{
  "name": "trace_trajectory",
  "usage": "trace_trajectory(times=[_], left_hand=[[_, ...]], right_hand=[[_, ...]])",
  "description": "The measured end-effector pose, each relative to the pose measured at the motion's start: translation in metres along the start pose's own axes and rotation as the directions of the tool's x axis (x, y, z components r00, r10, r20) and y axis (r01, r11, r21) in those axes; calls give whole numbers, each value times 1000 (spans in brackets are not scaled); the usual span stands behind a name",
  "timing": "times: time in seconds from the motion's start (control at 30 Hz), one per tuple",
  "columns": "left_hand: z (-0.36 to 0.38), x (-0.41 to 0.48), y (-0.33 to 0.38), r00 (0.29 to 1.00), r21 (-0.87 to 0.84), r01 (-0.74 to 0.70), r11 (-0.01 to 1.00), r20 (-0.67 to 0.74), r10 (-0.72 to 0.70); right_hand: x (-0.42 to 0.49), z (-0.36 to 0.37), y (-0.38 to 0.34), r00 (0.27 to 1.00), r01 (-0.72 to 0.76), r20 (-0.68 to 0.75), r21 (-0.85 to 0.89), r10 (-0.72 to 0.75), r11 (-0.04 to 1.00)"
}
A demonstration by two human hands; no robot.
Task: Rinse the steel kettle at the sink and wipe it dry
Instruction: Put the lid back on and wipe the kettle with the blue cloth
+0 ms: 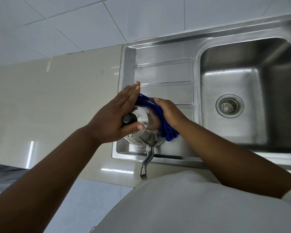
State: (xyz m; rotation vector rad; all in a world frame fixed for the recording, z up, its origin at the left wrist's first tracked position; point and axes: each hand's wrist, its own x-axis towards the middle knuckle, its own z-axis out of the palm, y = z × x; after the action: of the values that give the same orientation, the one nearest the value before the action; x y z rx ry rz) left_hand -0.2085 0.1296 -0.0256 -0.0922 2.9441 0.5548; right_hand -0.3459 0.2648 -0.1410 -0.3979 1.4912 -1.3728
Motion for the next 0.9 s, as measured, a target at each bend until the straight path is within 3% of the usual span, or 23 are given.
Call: trace_trajectory(times=[0.17,0.4,0.53,0.7,0.8,0.9], left_hand=[[3,-2,-2,1000,-2,30,1000,-4,-30],[9,-5,0,994,-28,109,994,-25,-110],[11,-5,4,992,-30,114,993,-59,-115],[14,-4,7,990,-71,100,992,-90,-107],[14,-5,9,989,-84,94,992,-104,-102],[13,-6,10,988,-63,110,992,-101,-116]], right_hand=[[1,2,10,996,-51,-75,32,53,998],[-38,33,15,932,-22,-342,277,120,961],[-53,55,-5,908,167,-412,180,-80,969],[-62,63,-19,860,432,-302,-3,-412,902],[-54,48,7,848,476,-242,-42,-471,878],[-41,35,32,886,393,-271,11,-375,919]])
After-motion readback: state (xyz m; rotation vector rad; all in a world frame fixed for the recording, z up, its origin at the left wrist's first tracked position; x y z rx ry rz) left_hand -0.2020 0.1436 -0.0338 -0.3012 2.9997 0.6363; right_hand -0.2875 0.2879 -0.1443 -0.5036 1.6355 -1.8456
